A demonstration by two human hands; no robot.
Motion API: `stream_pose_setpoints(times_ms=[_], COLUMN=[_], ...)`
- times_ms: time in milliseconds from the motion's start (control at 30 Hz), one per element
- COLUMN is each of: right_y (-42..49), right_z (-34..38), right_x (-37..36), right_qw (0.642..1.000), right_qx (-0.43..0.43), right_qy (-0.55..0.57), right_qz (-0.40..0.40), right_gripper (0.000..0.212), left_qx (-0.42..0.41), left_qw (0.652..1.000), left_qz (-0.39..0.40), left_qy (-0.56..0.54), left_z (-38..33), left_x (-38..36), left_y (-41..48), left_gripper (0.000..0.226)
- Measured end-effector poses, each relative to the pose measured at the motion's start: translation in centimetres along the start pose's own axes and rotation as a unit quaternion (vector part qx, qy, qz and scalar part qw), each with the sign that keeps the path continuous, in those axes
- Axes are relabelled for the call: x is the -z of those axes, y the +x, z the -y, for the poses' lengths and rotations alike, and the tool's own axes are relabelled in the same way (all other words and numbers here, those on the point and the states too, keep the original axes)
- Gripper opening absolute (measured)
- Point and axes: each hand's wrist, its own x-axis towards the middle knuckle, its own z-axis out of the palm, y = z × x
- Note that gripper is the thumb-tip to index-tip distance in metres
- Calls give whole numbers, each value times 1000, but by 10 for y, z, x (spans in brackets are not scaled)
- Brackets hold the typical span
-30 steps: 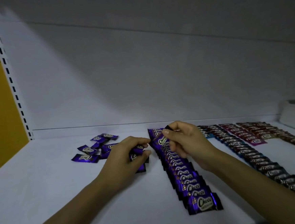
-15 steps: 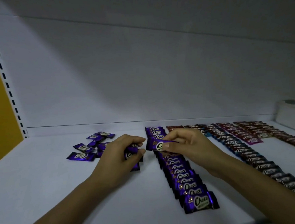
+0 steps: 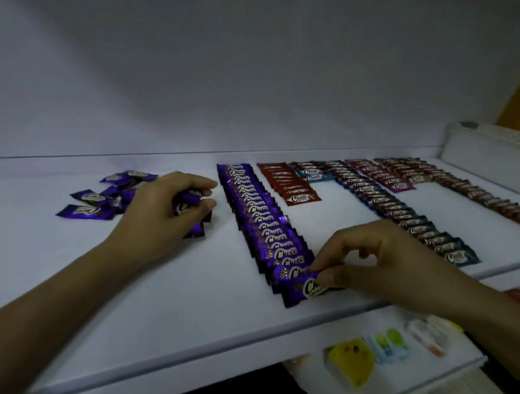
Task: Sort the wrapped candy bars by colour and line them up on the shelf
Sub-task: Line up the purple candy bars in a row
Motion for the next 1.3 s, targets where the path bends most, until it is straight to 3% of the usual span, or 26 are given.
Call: stream_pose_setpoints(times_ms=[367, 567, 667, 767, 933, 1033, 1300], right_y=[1, 2, 16, 45, 104, 127, 130], right_z=[-15, -13, -9, 1, 28, 39, 38], right_x=[-15, -14, -9, -12, -39, -53, -39], right_qw=[995, 994, 993, 995, 1000, 999, 997], right_qx=[12, 21, 25, 35, -21, -27, -26], right_qy=[-87, -90, -55, -10, 9, 14, 50], right_qz=[-45, -66, -105, -92, -11, -10, -58], right_gripper=[14, 29, 18, 11, 32, 41, 14], left_qx=[2, 1, 20, 57, 113, 115, 164], left_qw=[1000, 1000, 997, 982, 948, 938, 932], left_qz=[5, 2, -4, -24, -57, -63, -133], left_qy=[7, -20, -73, -176, -294, -321, -294], left_z=[4, 1, 0, -3, -3, -2, 6], left_x=[-3, -3, -3, -3, 1, 4, 12], left_y=[-1, 0, 2, 5, 6, 6, 11], left_gripper=[26, 35, 35, 34, 34, 35, 22])
